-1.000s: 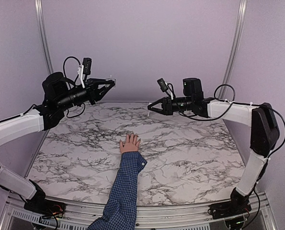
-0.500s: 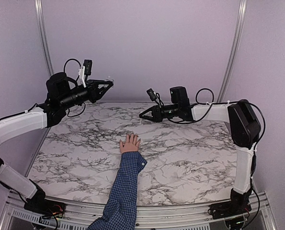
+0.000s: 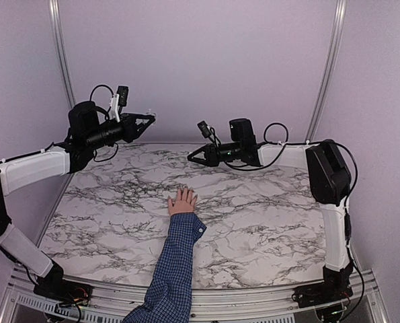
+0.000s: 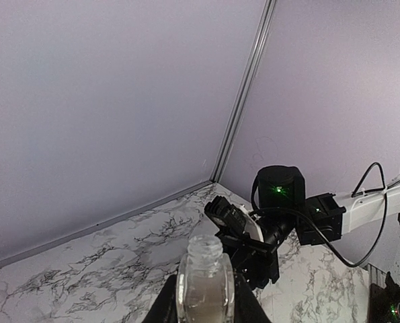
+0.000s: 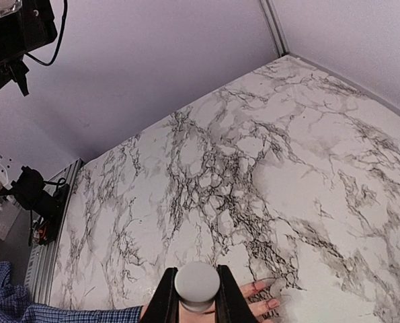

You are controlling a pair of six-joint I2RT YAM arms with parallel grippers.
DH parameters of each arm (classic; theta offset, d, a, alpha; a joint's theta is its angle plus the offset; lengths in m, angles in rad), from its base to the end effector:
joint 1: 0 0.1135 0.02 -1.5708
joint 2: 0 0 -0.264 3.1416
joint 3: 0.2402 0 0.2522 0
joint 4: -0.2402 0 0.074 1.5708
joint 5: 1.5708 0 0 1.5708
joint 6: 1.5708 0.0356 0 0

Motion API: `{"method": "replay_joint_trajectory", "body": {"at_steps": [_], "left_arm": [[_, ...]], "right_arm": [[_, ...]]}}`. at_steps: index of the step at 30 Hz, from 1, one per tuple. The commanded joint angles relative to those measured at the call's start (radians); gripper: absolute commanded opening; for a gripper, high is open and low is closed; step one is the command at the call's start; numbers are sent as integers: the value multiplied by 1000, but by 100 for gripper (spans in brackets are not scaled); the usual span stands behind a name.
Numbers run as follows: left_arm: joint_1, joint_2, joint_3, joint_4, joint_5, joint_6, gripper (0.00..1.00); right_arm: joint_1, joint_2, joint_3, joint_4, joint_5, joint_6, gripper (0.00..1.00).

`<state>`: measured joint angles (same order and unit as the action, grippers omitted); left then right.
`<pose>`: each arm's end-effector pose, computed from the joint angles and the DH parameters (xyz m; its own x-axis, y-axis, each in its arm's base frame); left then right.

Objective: Paint the nails
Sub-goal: Paint the hand on the nail.

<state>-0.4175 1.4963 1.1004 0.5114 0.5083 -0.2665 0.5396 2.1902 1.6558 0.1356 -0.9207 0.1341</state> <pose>0.3165 -0.1593 0.3498 -0.1080 -0.2038 -0.9730 0.7958 0.5689 -0.2075 0.4167 0.2826 0.2182 -0.4559 -0.1787 -0.8719 -0.8873 0.1678 0.4295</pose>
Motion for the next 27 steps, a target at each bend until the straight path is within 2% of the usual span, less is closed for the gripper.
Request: {"method": "replay_joint_trajectory", "body": {"at_steps": [1, 5, 15, 27], "left_arm": [[12, -36, 4, 19, 31, 4, 0], [13, -14, 13, 36, 28, -11, 0], [18, 31, 29, 48, 27, -15, 0], [23, 92, 60, 61, 26, -40, 0]], "right_arm": [[28, 60, 96, 9, -10, 6, 0], [32, 81, 118, -28, -9, -14, 0], [2, 27, -44, 29, 19, 28, 0], [-20, 109, 34, 141, -27, 141, 0]]}}
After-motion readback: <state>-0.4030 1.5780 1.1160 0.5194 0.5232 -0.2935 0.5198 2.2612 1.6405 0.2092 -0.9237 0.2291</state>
